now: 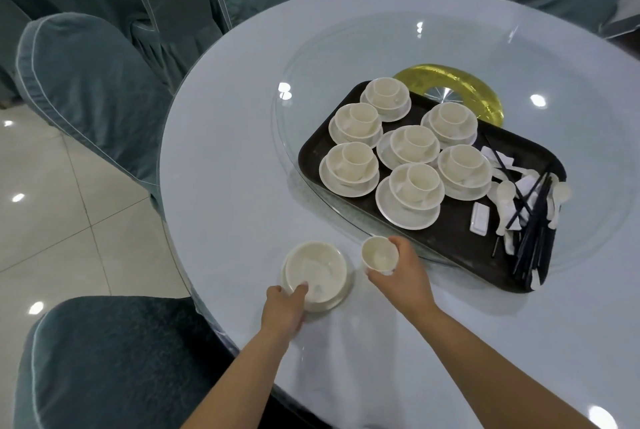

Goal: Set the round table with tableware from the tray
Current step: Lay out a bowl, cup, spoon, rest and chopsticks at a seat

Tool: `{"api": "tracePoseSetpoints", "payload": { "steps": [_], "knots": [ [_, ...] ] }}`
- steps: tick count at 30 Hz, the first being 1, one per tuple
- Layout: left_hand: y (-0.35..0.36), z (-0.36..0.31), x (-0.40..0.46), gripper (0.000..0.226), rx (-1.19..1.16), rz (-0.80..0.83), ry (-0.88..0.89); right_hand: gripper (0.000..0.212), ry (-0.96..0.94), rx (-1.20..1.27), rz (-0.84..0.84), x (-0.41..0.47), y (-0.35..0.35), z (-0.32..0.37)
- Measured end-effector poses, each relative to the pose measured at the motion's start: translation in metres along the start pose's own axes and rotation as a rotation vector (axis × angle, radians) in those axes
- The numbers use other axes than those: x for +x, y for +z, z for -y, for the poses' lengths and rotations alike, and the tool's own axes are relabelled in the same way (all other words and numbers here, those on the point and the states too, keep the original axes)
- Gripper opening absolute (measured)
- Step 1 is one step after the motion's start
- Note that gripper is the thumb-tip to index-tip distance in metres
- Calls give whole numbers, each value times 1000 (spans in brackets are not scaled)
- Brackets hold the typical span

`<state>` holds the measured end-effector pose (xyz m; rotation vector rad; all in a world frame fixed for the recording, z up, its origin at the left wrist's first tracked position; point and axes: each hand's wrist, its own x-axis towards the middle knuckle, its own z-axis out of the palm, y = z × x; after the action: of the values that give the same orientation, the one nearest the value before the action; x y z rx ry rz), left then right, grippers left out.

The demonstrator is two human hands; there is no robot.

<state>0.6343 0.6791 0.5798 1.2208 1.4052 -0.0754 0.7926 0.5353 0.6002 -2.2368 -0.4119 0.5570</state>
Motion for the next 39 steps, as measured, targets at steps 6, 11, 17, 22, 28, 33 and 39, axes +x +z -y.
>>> {"api": "tracePoseSetpoints", "payload": {
  "steps": [6, 11, 17, 22, 28, 33, 39],
  "knots": [
    [4, -3, 0, 72, 24, -18, 47, 73, 58, -17, 20, -1, 1, -19],
    [4, -3, -2, 71, -4, -21, 43, 75, 77, -16, 64, 2, 2, -24],
    [4, -5, 0, 66, -7, -26, 69, 73, 40, -26, 90, 13, 5, -18],
    [5, -9, 4, 63, 51, -37, 99, 84, 26, -43, 111, 23, 5, -14],
    [-1, -26, 4, 67, 194, -151, 175, 89, 33, 9, 103, 19, -17, -23],
    [9, -64, -9, 53, 415, -329, 414, 58, 63, 100, -68, 21, -61, -40],
    [63, -105, -35, 33, 355, -155, 692, 36, 144, 73, -311, 29, -123, -64]
  ]
}}
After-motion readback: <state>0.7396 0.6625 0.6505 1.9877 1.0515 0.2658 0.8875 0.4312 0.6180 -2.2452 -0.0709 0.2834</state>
